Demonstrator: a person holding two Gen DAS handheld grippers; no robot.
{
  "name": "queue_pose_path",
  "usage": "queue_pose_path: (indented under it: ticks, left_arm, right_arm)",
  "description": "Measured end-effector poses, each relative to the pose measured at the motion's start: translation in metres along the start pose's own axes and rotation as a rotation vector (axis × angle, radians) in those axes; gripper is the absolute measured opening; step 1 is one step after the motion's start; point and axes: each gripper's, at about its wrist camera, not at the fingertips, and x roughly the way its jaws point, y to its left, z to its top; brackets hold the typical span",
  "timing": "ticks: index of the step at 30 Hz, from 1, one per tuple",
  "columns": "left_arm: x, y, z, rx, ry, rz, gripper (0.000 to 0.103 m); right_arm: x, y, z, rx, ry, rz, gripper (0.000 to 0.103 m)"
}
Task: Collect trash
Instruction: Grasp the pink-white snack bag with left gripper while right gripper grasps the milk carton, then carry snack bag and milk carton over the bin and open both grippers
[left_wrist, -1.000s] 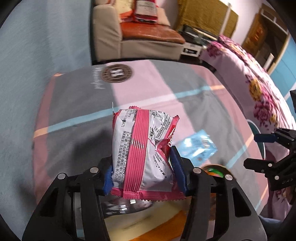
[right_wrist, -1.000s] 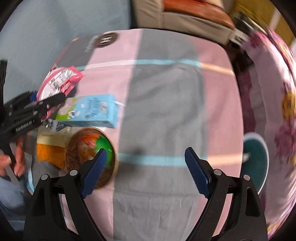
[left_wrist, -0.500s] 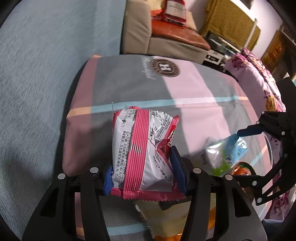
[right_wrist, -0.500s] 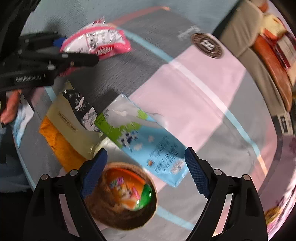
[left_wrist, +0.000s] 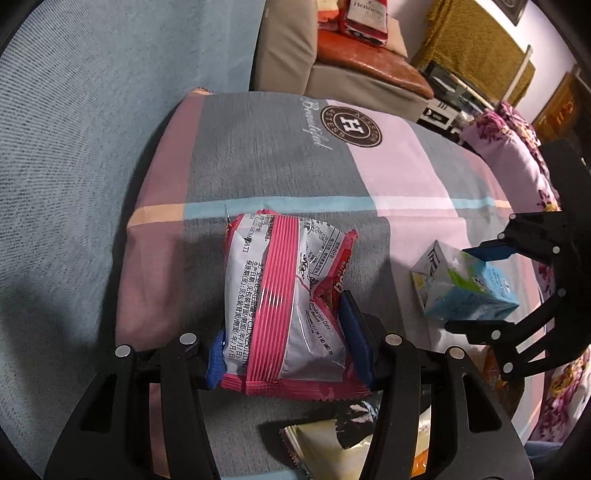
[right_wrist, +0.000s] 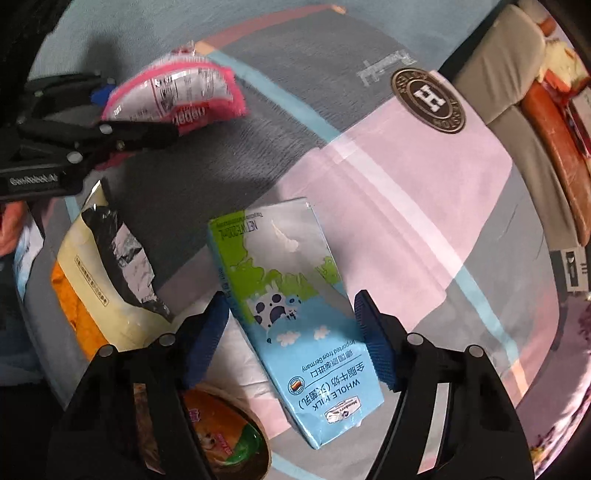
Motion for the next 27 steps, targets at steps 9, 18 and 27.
queue_pose_path:
  ticks: [9, 18, 27]
  left_arm:
    - [0.001, -0.023, 0.003, 0.017, -0.008, -0.024, 0.055]
    - [-0.010, -0.067, 0.006, 0.072, -0.032, -0.062, 0.055]
    - [-0.023, -0.138, 0.001, 0.176, -0.042, -0.118, 0.055]
  right_arm:
    - [-0.028, -0.045, -0.033, 0.285, -0.113, -0.031, 0.060]
    - [-0.059, -0.084, -0.099, 0.530, -0.213, -0.020, 0.060]
    - [-0.083, -0.091, -0.171, 0.737, -0.298, 0.021, 0.060]
